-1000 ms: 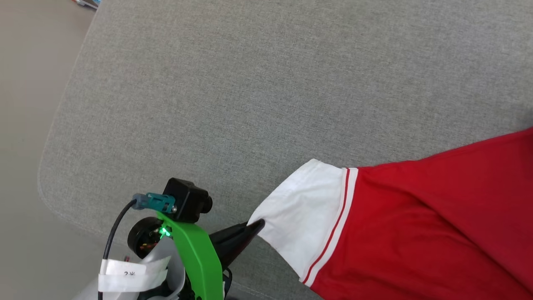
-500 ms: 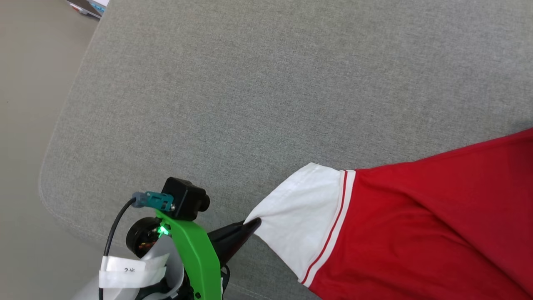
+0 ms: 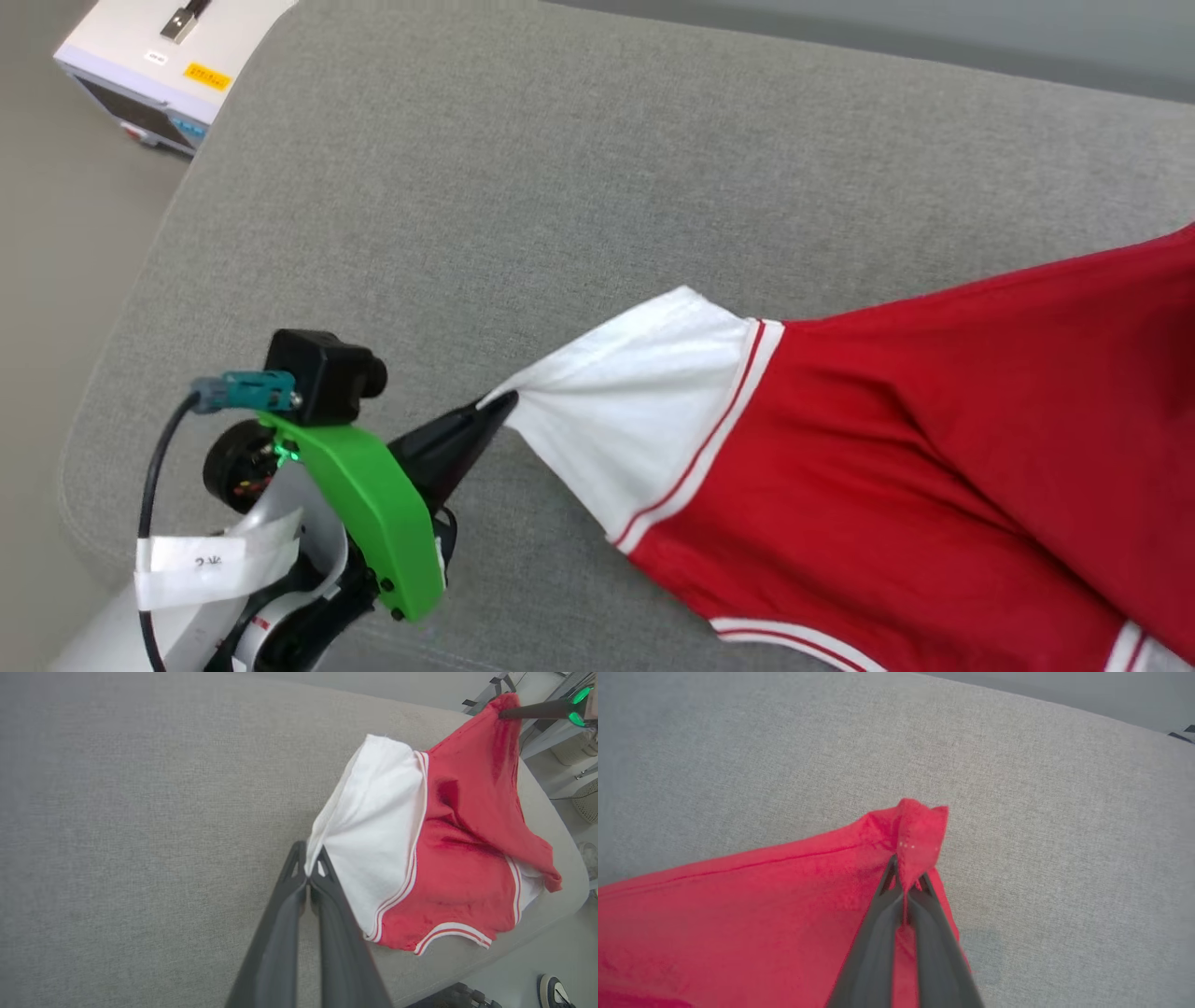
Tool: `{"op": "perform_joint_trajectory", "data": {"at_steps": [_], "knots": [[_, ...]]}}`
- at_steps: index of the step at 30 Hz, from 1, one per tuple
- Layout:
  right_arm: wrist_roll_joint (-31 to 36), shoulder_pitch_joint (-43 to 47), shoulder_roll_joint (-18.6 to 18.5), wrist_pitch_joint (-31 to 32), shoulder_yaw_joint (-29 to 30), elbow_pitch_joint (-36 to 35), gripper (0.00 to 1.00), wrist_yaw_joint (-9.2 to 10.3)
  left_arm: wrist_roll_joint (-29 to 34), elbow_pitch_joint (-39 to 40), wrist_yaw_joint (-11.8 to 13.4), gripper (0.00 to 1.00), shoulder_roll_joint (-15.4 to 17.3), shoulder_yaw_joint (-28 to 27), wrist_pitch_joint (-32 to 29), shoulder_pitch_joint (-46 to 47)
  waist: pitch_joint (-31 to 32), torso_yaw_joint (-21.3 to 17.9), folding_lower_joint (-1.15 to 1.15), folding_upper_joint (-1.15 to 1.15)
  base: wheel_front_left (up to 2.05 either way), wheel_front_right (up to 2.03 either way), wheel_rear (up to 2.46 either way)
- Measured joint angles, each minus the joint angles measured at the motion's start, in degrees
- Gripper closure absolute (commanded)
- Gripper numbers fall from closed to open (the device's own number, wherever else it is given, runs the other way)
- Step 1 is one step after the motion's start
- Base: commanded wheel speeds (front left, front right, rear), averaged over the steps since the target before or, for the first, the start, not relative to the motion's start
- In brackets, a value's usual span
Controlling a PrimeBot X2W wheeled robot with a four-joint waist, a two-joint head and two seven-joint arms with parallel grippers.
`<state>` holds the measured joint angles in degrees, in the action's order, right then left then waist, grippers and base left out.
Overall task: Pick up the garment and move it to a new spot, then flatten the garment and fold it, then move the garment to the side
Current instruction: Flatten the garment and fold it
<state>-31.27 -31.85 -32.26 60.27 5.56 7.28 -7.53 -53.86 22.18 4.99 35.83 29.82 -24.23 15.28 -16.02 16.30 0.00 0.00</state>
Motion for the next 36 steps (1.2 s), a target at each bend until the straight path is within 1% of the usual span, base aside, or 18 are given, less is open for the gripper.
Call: {"op": "perform_joint_trajectory", "data": {"at_steps": [4, 10, 11, 12, 17, 20, 24, 30, 32, 36], "knots": [[-1.25, 0.04, -0.04, -2.12, 0.32, -2.1, 1.0, 0.0, 1.18, 0.45, 1.35, 1.0, 0.53, -2.21, 0.67, 1.61, 2.39, -1.53, 0.0, 0.0, 0.0, 0.0, 0.0], [-2.85, 0.1, -0.44, -6.64, 0.62, -7.87, 1.0, 0.0, 2.52, 0.52, 3.59, 1.0, 0.58, -6.03, 2.88, 5.65, 5.86, -4.49, -0.01, 0.0, 0.0, 0.0, 0.0], [-3.52, 0.09, -0.57, -8.82, 0.87, -9.92, 1.0, 0.0, 3.38, 0.56, 4.64, 1.0, 0.74, -7.68, 3.64, 7.56, 7.29, -6.07, -0.01, 0.0, 0.0, 0.0, 0.0], [-3.75, 0.09, -0.7, -9.48, 0.82, -10.57, 1.0, 0.0, 4.09, 0.59, 5.03, 1.0, 0.81, -8.23, 3.97, 8.27, 7.77, -6.65, -0.01, 0.0, 0.0, 0.0, 0.0], [-5.3, 0.07, -1.7, -12.48, 0.34, -13.12, 1.0, 0.0, 5.88, 1.1, 6.36, 1.0, 1.11, -10.74, 5.89, 11.66, 9.78, -9.08, -0.01, 0.0, 0.0, 0.0, 0.0], [-6.09, 0.02, -2.1, -14.23, 0.2, -14.51, 1.0, 0.0, 6.69, 1.66, 6.82, 1.0, 1.12, -11.83, 6.95, 13.72, 10.74, -10.43, -0.01, 0.0, 0.0, 0.0, 0.0], [-6.58, -0.15, -2.26, -16.7, 0.3, -16.16, 1.0, 0.0, 9.89, 1.71, 7.19, 1.0, 1.64, -12.67, 8.26, 16.77, 11.47, -11.96, -0.01, 0.0, 0.0, 0.0, 0.0], [-6.88, -1.38, -2.32, -19.82, 0.82, -17.67, 1.0, 0.0, 12.93, 1.66, 7.35, 1.0, 2.13, -13.44, 9.56, 22.84, 10.71, -13.26, -0.01, 0.0, 0.0, 0.0, 0.0], [-6.93, -2.14, -2.26, -21.11, 1.44, -17.95, 1.0, -0.01, 13.61, 1.42, 7.21, 1.0, 2.69, -13.59, 9.56, 25.42, 9.85, -13.52, -0.01, 0.0, 0.0, 0.0, 0.0], [-6.91, -4.2, -2.34, -22.87, 2.21, -18.39, 1.0, -0.01, 14.64, 0.14, 5.66, 1.0, 4.12, -14.22, 9.27, 30.31, 7.82, -13.9, -0.01, 0.0, 0.0, 0.0, 0.0]]}}
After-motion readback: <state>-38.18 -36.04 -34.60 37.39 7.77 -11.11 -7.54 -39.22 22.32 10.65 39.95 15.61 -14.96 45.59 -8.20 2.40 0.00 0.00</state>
